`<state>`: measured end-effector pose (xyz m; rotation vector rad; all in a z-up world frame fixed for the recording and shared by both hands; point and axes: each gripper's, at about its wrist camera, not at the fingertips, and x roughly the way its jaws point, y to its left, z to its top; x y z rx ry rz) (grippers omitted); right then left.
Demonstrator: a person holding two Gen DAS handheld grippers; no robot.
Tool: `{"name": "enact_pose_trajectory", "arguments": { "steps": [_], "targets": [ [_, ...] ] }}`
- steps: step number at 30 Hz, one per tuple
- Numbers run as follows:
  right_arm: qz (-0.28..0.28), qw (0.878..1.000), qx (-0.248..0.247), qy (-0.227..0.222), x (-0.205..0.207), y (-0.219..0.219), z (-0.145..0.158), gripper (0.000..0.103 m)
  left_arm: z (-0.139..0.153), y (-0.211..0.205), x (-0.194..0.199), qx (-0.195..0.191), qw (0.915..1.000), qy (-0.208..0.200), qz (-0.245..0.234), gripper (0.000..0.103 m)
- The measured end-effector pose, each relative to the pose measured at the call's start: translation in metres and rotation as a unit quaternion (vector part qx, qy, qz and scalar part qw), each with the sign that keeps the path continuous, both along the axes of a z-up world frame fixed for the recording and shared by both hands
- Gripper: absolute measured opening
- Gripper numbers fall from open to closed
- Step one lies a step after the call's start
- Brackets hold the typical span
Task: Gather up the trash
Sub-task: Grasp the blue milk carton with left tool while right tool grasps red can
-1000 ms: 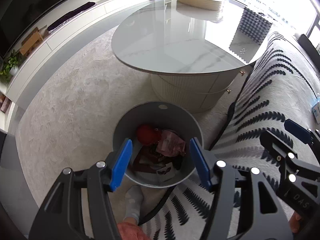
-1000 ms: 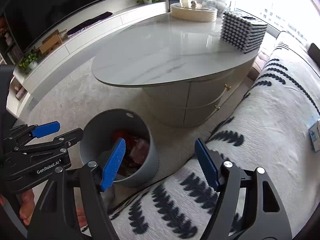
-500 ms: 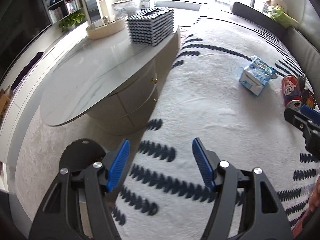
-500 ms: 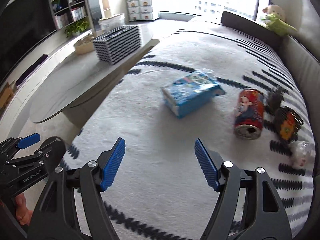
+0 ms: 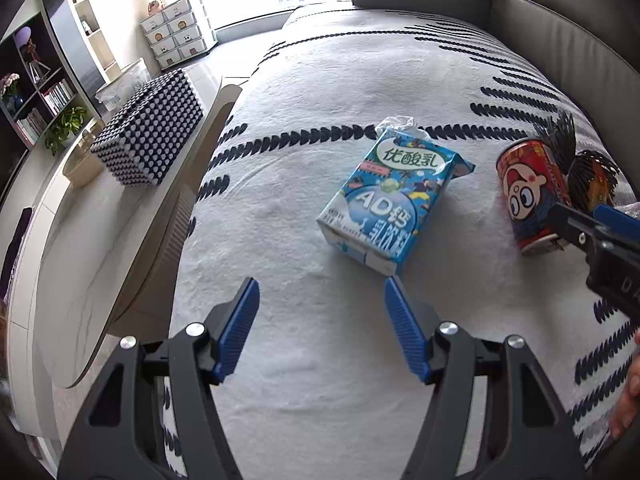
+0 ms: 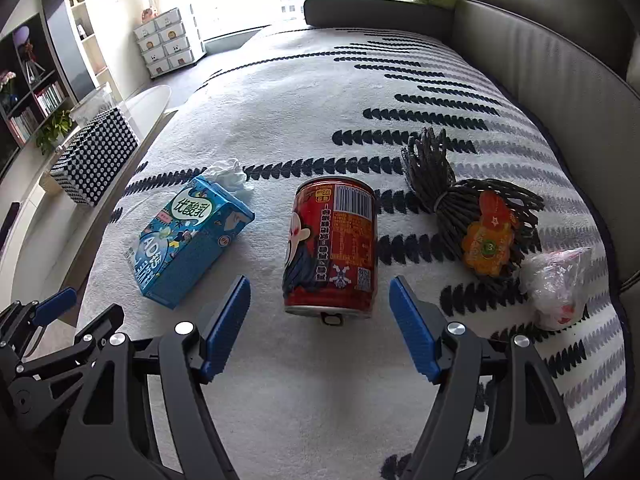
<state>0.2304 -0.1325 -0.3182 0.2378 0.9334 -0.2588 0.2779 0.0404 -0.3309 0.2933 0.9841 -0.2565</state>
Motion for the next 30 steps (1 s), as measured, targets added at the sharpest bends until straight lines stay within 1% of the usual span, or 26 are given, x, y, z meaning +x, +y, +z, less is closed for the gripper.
{"name": "enact_pose_trajectory", "arguments": {
  "steps": [4, 6, 7, 10, 13, 19, 22, 24, 27, 30],
  "targets": [
    [-0.009, 1.000, -0.003, 0.014, 0.017, -0.004, -0.017, 0.070, -0.014, -0.014, 0.030, -0.006, 1.0000, 0.006, -0.005, 0.066],
    [-0.010, 1.000, -0.006, 0.021, 0.023, -0.007, -0.026, 0.070, -0.013, -0.018, 0.036, -0.014, 0.9999, -0.006, -0.006, 0.073],
    [-0.010, 1.000, -0.006, 0.025, 0.025, -0.008, -0.030, 0.070, -0.014, -0.019, 0.040, -0.020, 0.9998, -0.005, -0.008, 0.073],
    [-0.009, 0.999, -0.004, 0.032, 0.029, -0.009, -0.039, 0.070, -0.014, -0.020, 0.045, -0.035, 0.9993, 0.002, -0.012, 0.073],
    [-0.007, 0.999, -0.004, 0.033, 0.030, -0.011, -0.043, 0.070, -0.015, -0.023, 0.037, -0.046, 0.9985, 0.010, -0.027, 0.073],
    [-0.002, 0.999, 0.003, 0.035, 0.030, -0.010, -0.047, 0.070, -0.020, -0.039, 0.017, -0.031, 0.9963, 0.004, -0.079, 0.075],
    [-0.005, 0.999, 0.003, 0.035, 0.028, -0.011, -0.047, 0.069, -0.021, -0.042, 0.017, -0.033, 0.9956, 0.011, -0.087, 0.075],
    [-0.006, 0.999, 0.007, 0.034, 0.027, -0.013, -0.046, 0.069, -0.018, -0.042, 0.014, -0.032, 0.9947, 0.006, -0.097, 0.075],
    [-0.004, 0.999, 0.004, 0.036, 0.029, -0.014, -0.045, 0.069, -0.018, -0.045, 0.012, -0.020, 0.9942, 0.000, -0.106, 0.076],
    [-0.003, 0.999, 0.007, 0.037, 0.030, -0.015, -0.045, 0.069, -0.024, -0.046, 0.018, -0.017, 0.9942, 0.010, -0.106, 0.077]
  ]
}}
